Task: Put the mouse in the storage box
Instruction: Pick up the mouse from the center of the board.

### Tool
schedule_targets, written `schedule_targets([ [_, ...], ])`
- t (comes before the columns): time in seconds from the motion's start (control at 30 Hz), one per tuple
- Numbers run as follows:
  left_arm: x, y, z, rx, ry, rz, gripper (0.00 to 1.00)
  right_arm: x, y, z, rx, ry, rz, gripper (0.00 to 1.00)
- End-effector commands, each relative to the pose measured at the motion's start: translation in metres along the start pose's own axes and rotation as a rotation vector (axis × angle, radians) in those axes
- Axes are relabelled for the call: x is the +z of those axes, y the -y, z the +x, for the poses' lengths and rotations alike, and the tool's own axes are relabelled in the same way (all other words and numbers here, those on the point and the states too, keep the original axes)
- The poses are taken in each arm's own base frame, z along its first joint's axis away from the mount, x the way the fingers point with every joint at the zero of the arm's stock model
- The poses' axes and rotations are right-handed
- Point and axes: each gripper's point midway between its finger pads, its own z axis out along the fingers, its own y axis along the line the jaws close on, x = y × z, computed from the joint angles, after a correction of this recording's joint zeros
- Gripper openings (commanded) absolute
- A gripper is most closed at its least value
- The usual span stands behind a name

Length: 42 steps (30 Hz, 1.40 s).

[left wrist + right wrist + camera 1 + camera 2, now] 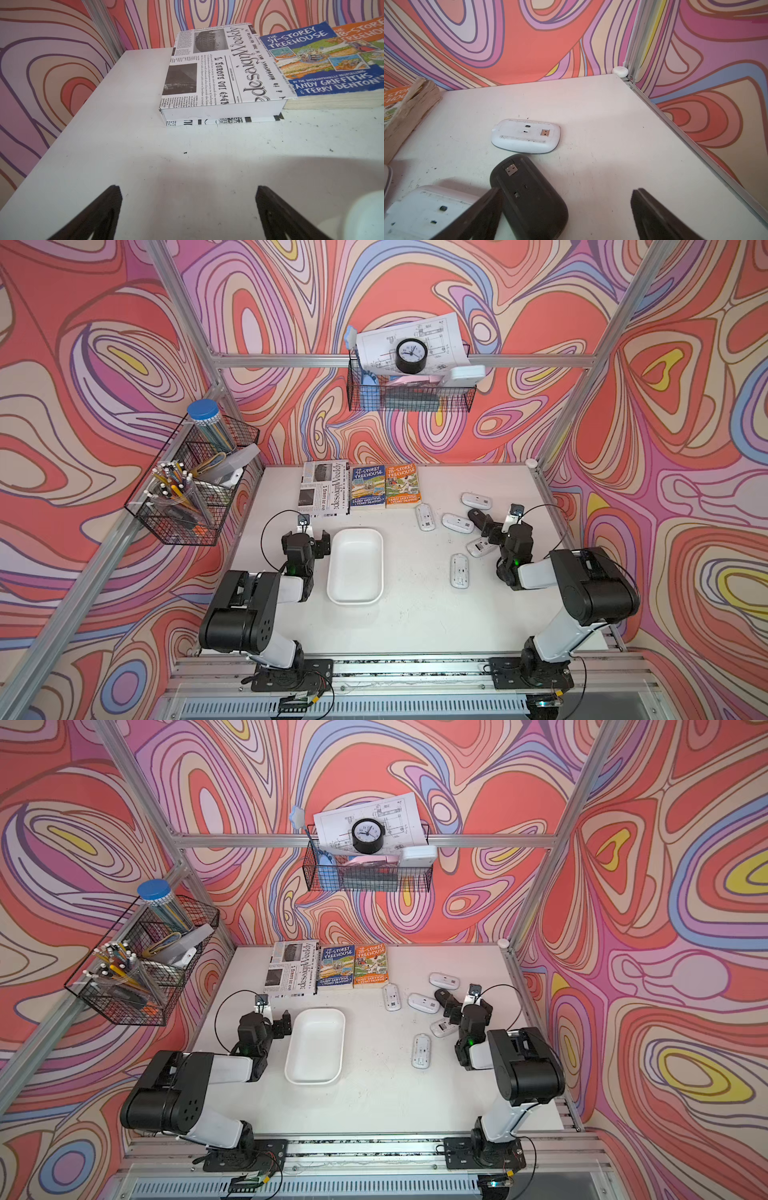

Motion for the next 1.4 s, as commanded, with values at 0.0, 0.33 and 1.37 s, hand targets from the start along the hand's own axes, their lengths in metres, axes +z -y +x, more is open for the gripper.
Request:
schedule_targets([
  [0.0,0.002,0.000,-0.010,-0.012,0.033,0.003,0.99,0.001,0.001,-0.005,0.004,0.017,0.002,0.98],
  [0.33,0.002,-0.001,-0.011,-0.014,0.034,0.003,0.99,0.001,0.001,-0.005,0.003,0.017,0.001,0.98],
  [1.37,-0.078,-0.008,-0.101,-0.266,0.174,-0.094,0.99,-0.006,0.004,-0.041,-0.008,-0.004,0.019,0.98],
])
